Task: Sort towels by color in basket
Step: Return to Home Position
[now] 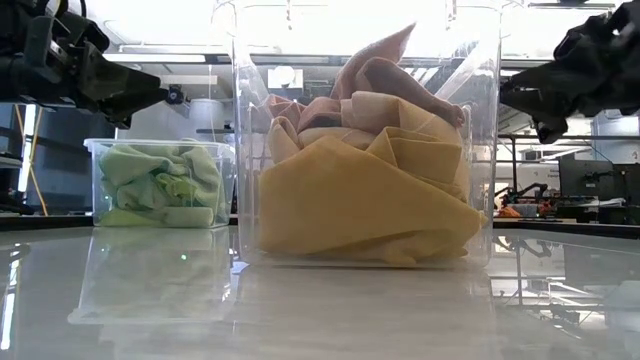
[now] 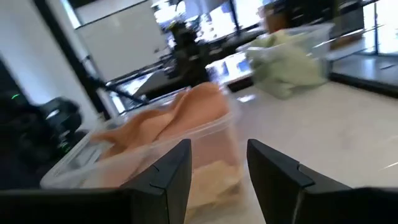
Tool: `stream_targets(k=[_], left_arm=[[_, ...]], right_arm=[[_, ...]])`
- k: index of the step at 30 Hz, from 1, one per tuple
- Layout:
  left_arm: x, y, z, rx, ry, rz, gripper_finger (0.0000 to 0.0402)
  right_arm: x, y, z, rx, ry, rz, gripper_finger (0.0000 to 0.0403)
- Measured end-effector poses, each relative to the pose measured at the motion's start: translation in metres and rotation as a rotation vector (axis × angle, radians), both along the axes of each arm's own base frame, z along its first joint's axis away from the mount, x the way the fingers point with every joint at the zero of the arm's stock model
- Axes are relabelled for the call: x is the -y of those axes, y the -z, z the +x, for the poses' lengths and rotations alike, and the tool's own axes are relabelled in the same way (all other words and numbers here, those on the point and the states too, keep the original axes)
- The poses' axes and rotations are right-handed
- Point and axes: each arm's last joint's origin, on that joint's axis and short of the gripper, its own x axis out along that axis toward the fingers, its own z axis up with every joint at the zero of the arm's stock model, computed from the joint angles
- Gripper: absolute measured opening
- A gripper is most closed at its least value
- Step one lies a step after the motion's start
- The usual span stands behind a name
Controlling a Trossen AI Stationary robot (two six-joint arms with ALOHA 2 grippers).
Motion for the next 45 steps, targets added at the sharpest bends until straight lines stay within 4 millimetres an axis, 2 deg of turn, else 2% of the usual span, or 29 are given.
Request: stream_targets(k=[8,14,16,45], left_arm=[[-0.0001,0.0,0.0,0.0,-0.004,0.0,0.0133],[-0.0001,0.0,0.0,0.0,-0.004,0.0,0.0133],[-0.0001,0.0,0.0,0.0,-0.004,0.0,0.0133],[-0.0001,0.0,0.0,0.0,-0.003,0.0,0.0133]], right_arm=[[-0.0065,0.0004,-0.0001,-0.004,-0.087,-0.011,0.0151],[-0.0095,0.0016,-0.0001,-0.006,-0.181,-0.397,0.0151],[-0.0096,0.0015,-0.0001,-0.004,-0.184,-0.471,0.0151],[-0.0074,0.0034,0.0012,-0.031,-0.151,-0.468,0.0151]])
